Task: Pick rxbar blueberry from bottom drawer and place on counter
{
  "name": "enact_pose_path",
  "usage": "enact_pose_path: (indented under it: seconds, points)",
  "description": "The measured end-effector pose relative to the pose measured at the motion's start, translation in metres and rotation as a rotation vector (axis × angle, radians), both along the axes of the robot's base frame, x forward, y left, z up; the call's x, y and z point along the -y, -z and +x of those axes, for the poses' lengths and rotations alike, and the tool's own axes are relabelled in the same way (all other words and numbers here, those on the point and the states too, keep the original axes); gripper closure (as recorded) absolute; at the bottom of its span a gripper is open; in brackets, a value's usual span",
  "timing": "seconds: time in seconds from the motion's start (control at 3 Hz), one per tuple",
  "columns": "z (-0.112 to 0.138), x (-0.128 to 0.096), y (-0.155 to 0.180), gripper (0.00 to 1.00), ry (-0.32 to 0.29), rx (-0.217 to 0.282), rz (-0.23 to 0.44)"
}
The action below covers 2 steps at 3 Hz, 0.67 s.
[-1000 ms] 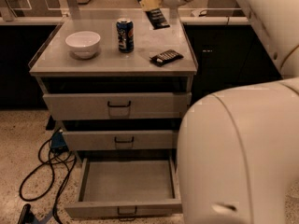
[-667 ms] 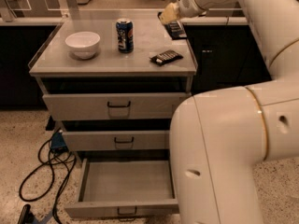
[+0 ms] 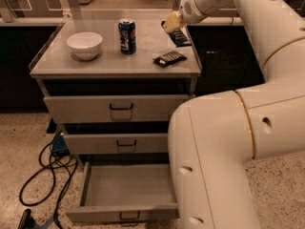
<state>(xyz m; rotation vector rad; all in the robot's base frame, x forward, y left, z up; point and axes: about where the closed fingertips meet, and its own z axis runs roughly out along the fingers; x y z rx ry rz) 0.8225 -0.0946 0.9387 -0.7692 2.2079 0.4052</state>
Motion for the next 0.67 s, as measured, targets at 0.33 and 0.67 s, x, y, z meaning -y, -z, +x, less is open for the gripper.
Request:
enact_pose_path:
  seconds: [0.33, 0.67]
  points:
    - [0.008, 0.009, 0.008, 1.00, -0.015, 0.017, 0.134]
    - [0.032, 0.029, 0.036, 1.00, 0.007, 0.020, 0.361]
